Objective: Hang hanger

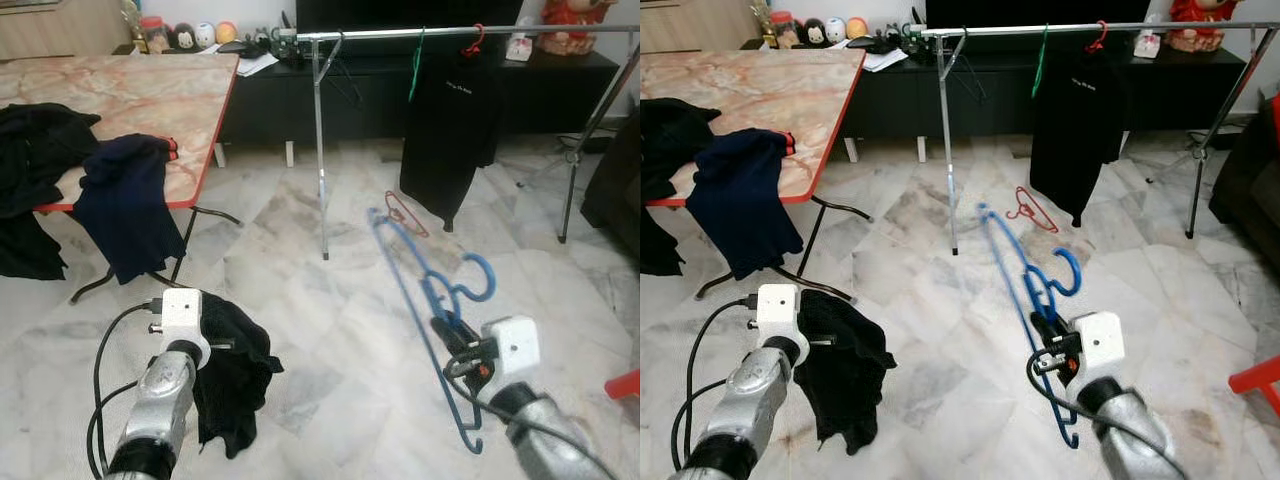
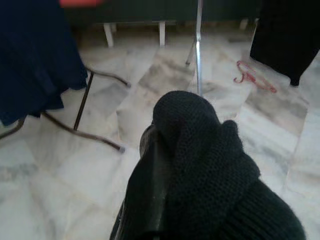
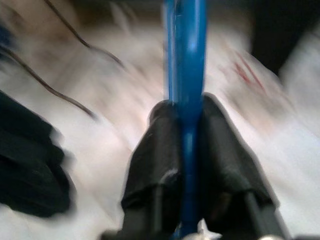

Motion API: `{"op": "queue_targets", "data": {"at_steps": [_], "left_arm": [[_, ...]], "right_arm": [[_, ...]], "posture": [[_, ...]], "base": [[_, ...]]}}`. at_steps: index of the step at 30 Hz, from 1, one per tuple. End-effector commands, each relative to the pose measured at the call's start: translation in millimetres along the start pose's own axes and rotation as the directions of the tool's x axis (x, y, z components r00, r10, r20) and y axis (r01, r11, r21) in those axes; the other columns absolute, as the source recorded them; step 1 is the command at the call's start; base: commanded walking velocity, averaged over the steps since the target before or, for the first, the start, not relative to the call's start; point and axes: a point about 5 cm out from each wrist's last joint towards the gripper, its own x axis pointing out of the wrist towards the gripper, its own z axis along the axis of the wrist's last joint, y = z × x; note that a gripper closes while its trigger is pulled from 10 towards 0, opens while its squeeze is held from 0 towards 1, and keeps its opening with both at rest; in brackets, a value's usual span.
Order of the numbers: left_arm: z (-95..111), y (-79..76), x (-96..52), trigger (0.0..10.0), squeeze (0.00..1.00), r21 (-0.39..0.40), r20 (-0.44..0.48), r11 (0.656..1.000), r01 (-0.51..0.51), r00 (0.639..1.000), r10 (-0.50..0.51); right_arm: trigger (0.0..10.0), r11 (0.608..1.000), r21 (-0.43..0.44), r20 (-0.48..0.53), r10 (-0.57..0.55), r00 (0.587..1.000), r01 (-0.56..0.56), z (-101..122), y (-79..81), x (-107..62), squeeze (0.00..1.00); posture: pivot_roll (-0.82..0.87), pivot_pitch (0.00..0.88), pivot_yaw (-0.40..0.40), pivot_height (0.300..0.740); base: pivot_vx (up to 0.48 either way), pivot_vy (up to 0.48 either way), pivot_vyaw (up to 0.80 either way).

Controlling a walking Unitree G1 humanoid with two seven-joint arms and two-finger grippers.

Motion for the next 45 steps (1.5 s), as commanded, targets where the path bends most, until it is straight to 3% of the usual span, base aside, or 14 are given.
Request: {"op": "queue_targets", "data": {"at_steps": [1, 8, 10, 15, 17, 21, 28, 35, 45], "left_arm": [[13.6, 2.0, -1.1, 10.0, 0.00, -0.005, 0.059, 1.000, -0.013, 0.998, 0.014], [13.6, 2.0, -1.1, 10.0, 0.00, -0.005, 0.059, 1.000, -0.013, 0.998, 0.014], [14.8, 2.6, -3.9, 10.0, 0.00, -0.006, 0.069, 1.000, -0.023, 0.997, 0.023], [31.8, 4.4, -21.4, 10.0, 0.00, 0.009, 0.204, 0.998, -0.064, 0.977, 0.061], [31.8, 4.4, -21.4, 10.0, 0.00, 0.009, 0.204, 0.998, -0.064, 0.977, 0.061], [32.2, -10.6, -27.1, 10.0, 0.00, -0.007, 0.207, 0.999, -0.051, 0.977, 0.051], [40.5, -8.3, -25.0, 10.0, 0.00, -0.014, 0.217, 0.998, -0.068, 0.974, 0.069], [40.0, -10.4, -26.6, 10.0, 0.00, -0.005, 0.208, 0.998, -0.055, 0.977, 0.055], [43.2, -14.0, -21.4, 10.0, 0.00, 0.000, 0.187, 1.000, -0.018, 0.982, 0.017]], "right_arm": [[10.0, 0.991, -0.023, -0.023, -0.134, 0.991, 0.133, -6.9, -8.4, -3.8, 0.00], [10.0, 0.991, -0.023, -0.023, -0.134, 0.991, 0.133, -6.9, -8.4, -3.8, 0.00], [10.0, 0.984, -0.011, -0.007, -0.180, 0.984, 0.180, -6.9, -9.9, -5.7, 0.00], [10.0, 0.946, 0.104, 0.101, -0.318, 0.942, 0.308, -5.1, -13.5, -16.3, 0.00], [10.0, 0.946, 0.104, 0.101, -0.318, 0.942, 0.308, -5.1, -13.5, -16.3, 0.00], [10.0, 0.936, 0.102, 0.131, -0.347, 0.929, 0.336, -0.6, -13.9, -17.1, 0.00], [10.0, 0.939, 0.085, 0.150, -0.343, 0.927, 0.334, 4.2, -12.9, -6.9, 0.00], [10.0, 0.930, 0.091, 0.174, -0.366, 0.914, 0.355, 9.2, -13.5, -3.2, 0.00], [10.0, 0.930, 0.118, 0.181, -0.364, 0.914, 0.347, 9.1, 1.3, 5.6, 0.00]], "posture": [[-0.08, 0.000, 0.060, 0.740], [-0.08, 0.000, 0.060, 0.740], [-0.08, 0.000, 0.062, 0.740], [-0.07, 0.000, 0.039, 0.740], [-0.07, 0.000, 0.039, 0.740], [-0.08, 0.000, 0.024, 0.740], [-0.06, 0.000, 0.006, 0.740], [-0.11, 0.000, 0.042, 0.740], [-0.10, 0.000, 0.082, 0.740]], "base": [[0.000, 0.000, 0.00], [0.000, 0.000, 0.00], [0.000, 0.000, 0.00], [0.000, 0.000, 0.00], [0.000, 0.000, 0.00], [0.000, 0.000, 0.00], [0.000, 0.000, 0.00], [0.000, 0.000, 0.00], [0.000, 0.000, 0.00]]}}
